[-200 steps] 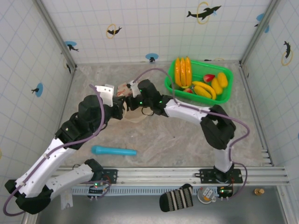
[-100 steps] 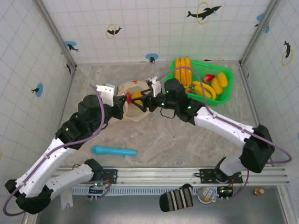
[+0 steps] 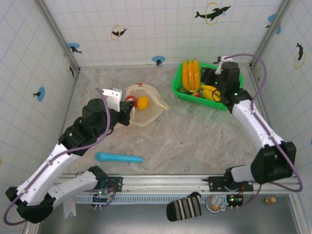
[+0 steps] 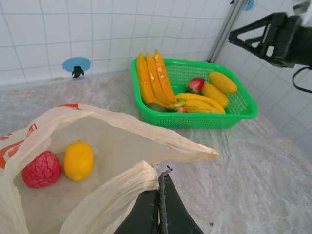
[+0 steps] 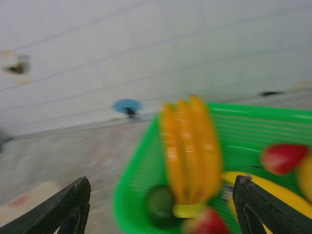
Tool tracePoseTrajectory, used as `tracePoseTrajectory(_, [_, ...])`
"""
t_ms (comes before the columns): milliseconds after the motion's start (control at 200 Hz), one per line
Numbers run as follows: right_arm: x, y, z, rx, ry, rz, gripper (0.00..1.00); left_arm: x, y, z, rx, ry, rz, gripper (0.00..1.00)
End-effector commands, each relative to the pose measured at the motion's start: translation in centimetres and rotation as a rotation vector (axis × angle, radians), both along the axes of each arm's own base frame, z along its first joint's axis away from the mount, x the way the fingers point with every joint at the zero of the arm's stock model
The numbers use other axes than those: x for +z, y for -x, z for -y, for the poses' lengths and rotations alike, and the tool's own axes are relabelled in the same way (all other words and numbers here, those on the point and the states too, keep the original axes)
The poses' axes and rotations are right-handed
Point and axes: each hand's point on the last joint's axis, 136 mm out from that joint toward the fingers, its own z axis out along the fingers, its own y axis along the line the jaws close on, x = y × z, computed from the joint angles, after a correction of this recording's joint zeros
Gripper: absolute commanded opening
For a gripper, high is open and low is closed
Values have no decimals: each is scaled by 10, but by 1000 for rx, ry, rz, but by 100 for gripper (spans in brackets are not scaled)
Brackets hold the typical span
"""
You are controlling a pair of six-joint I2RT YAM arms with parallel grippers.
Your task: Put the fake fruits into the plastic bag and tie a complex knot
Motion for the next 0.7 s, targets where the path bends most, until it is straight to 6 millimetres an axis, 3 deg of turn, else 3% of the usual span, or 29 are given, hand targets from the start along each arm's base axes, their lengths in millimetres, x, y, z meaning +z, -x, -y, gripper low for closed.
tracePoseTrajectory(0, [-27,-18,60,-212,45,-105,79,3,-1,4,-25,5,20,0])
tracePoseTrajectory(290, [-86,-79,124,-349,212,-296,83,-2,0,5,-38,-28,21,0])
tracePoseTrajectory(495, [-132,-101,158,-401,249,-428,83,-7,-1,0,-21,-58,24,0])
tracePoseTrajectory(580, [-151,-105,160,-383,216,-459,83,-8,-2,0,-22,-65,24,0])
tracePoseTrajectory(696, [-163,-115,153,-331,192,-460,83,-12,-3,1,-23,-74,16,0])
